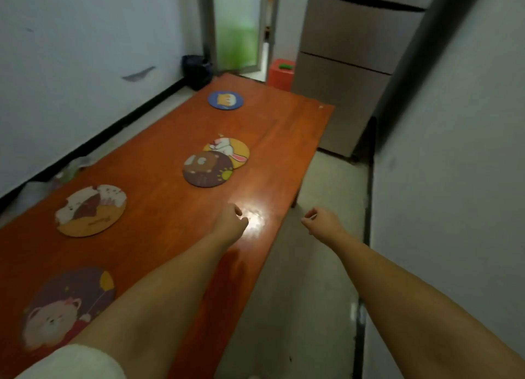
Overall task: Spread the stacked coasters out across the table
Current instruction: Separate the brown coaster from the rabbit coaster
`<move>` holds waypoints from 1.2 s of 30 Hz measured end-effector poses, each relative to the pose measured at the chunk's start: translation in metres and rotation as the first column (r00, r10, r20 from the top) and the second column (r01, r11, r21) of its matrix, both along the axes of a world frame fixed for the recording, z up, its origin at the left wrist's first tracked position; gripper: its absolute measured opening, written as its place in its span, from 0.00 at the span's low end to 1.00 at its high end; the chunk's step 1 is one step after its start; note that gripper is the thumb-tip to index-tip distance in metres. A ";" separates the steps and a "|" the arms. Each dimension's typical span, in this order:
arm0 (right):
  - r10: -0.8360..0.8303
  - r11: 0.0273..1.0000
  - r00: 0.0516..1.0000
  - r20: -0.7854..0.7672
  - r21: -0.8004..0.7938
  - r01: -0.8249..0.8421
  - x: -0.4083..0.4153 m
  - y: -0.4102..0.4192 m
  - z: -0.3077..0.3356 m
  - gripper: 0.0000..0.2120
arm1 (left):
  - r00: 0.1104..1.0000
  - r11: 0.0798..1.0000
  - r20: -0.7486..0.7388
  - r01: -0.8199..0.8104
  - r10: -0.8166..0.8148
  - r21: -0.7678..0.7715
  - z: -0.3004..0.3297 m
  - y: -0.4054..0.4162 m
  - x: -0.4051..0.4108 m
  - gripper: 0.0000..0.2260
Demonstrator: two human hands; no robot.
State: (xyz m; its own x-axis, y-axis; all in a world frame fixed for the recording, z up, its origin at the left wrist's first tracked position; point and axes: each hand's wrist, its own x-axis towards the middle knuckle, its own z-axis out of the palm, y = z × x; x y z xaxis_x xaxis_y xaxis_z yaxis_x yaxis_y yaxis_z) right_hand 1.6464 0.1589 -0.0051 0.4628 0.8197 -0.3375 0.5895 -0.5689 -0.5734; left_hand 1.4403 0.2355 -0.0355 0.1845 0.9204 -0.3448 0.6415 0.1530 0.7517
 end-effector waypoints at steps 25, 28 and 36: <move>0.750 0.654 0.662 0.005 -0.159 -0.740 -0.067 0.380 -0.071 0.13 | 0.539 0.464 -0.417 -0.842 0.732 -0.274 -0.036 0.205 0.003 0.26; 0.728 0.672 0.686 -0.003 -0.197 -0.714 -0.074 0.384 -0.079 0.18 | 0.498 0.426 -0.461 -0.867 0.735 -0.258 -0.039 0.213 0.009 0.22; 0.832 0.550 0.554 0.037 -0.198 -0.812 -0.073 0.386 -0.078 0.12 | 0.414 0.348 -0.357 -0.908 0.837 -0.234 -0.040 0.199 0.017 0.17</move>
State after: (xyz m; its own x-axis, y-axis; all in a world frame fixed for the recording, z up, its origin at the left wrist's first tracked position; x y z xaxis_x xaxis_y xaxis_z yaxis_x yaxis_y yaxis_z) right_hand 1.5737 0.5446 -0.0827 -0.3464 0.8084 -0.4759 0.8945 0.1319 -0.4271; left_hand 1.4572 0.4345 -0.0754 -0.7343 0.3300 -0.5932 0.0727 0.9071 0.4147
